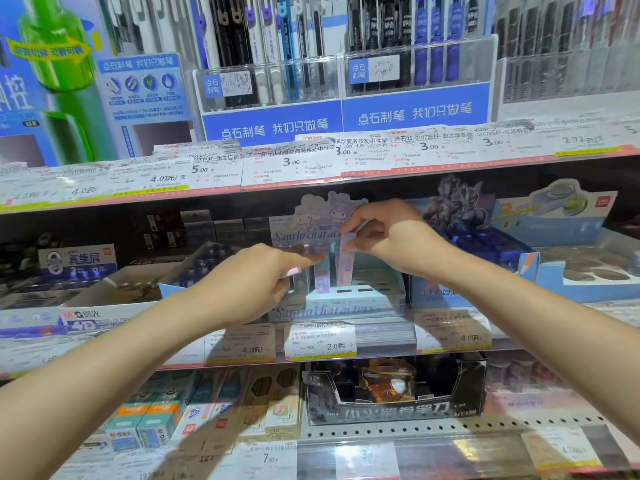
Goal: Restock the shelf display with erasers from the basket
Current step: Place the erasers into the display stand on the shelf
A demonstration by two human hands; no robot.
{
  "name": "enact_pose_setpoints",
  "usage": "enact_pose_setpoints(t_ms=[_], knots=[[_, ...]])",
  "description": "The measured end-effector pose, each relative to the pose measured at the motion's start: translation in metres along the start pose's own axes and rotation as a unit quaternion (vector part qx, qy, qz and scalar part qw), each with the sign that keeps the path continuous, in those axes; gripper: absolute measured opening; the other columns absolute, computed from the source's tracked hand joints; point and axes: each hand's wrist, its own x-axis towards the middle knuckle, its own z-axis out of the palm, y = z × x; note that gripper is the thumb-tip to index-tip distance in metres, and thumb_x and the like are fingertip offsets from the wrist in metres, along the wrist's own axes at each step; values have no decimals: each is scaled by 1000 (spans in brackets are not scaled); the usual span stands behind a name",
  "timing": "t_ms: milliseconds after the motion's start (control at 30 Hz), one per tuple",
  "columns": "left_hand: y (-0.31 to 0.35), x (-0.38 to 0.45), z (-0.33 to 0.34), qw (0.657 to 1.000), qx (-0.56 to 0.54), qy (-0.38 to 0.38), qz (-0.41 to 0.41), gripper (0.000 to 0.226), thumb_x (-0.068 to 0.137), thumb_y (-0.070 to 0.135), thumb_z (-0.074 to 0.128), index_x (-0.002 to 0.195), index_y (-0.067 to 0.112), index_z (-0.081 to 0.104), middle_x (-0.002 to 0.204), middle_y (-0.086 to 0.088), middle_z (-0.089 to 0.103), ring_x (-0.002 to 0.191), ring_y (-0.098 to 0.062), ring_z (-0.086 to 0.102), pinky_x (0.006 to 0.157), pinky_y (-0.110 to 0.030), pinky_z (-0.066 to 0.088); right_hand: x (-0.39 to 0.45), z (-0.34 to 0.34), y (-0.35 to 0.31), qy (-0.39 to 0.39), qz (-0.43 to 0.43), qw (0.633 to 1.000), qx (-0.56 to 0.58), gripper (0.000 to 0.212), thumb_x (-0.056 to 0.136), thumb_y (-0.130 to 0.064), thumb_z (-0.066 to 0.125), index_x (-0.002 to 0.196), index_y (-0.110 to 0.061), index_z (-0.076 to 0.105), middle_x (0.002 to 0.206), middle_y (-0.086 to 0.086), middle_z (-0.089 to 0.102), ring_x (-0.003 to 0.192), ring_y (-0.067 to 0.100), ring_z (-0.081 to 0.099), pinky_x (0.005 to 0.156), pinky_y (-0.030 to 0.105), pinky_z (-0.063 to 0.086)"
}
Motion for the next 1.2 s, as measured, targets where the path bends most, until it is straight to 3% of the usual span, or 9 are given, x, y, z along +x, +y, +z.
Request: enact_pose_setpoints(t_ms=[167, 267, 400, 733, 800, 867, 1000, 1100, 1200], knots=[[-2, 1, 0, 1000, -20, -21, -2, 54, 90, 5, 43, 135, 35, 45, 122, -2, 66, 37, 1, 45, 41, -7, 35, -1, 0, 0, -7, -19, 1000, -19, 12, 79, -1, 65, 89, -8, 68, 88, 10, 67, 85, 27, 65, 88, 34, 53], [-5, 2, 1, 1000, -15, -22, 0, 55, 89, 6, 42, 134, 38, 45, 127, 3, 63, 36, -3, 43, 40, -11, 34, -3, 6, 3, -21, -43, 997, -54, 14, 79, 0, 64, 90, -8, 69, 77, 2, 61, 77, 22, 63, 83, 33, 54], [-8, 3, 1, 1000, -16, -23, -1, 58, 87, 4, 43, 133, 39, 46, 127, 5, 63, 37, -4, 40, 41, -13, 31, -7, 12, 7, -16, -102, 991, -88, 14, 78, -2, 64, 88, -8, 71, 88, 6, 68, 79, 15, 60, 71, 18, 48], [-7, 3, -1, 999, -27, -27, 4, 56, 88, 4, 43, 132, 39, 48, 116, -2, 69, 41, -10, 42, 42, -15, 34, -15, 19, 12, 0, -83, 994, -74, 17, 78, -9, 59, 89, -9, 72, 98, 6, 63, 93, 19, 58, 85, 31, 47], [-3, 1, -1, 999, -31, -17, 4, 55, 88, 4, 45, 133, 37, 47, 119, -3, 68, 54, -13, 58, 55, -19, 49, -15, 18, 10, -3, -80, 994, -74, 18, 78, -11, 59, 89, -11, 72, 99, 7, 64, 93, 20, 58, 86, 34, 48], [0, -1, 1, 999, -15, 39, 16, 52, 87, 4, 47, 130, 32, 51, 120, -5, 66, 86, -26, 66, 75, -36, 55, -16, 17, 7, -6, -79, 993, -92, 20, 79, -13, 57, 92, -12, 72, 102, 6, 63, 97, 20, 57, 89, 35, 47], [7, -4, 2, 989, -8, 141, 40, 32, 83, 6, 54, 113, 15, 60, 107, -12, 64, 94, -35, 60, 76, -46, 51, -25, 17, -2, 46, -119, 983, -130, 38, 80, -15, 54, 117, -13, 60, 116, 5, 60, 109, 19, 53, 95, 32, 43], [15, -7, 3, 988, -81, 117, 53, 11, 82, 7, 52, 84, 8, 63, 80, -11, 65, 76, -26, 60, 65, -37, 47, -38, 22, -14, 48, -197, 978, -44, 38, 77, -12, 59, 114, -11, 58, 100, -2, 59, 93, 10, 53, 85, 21, 43], [22, -6, 3, 982, -180, 44, 26, 23, 82, 7, 54, 60, 13, 56, 54, -1, 57, 51, -12, 49, 49, -24, 34, -43, 24, -22, 30, -224, 974, 8, 19, 79, -12, 66, 97, -9, 66, 87, -1, 60, 78, 9, 55, 73, 24, 48]])
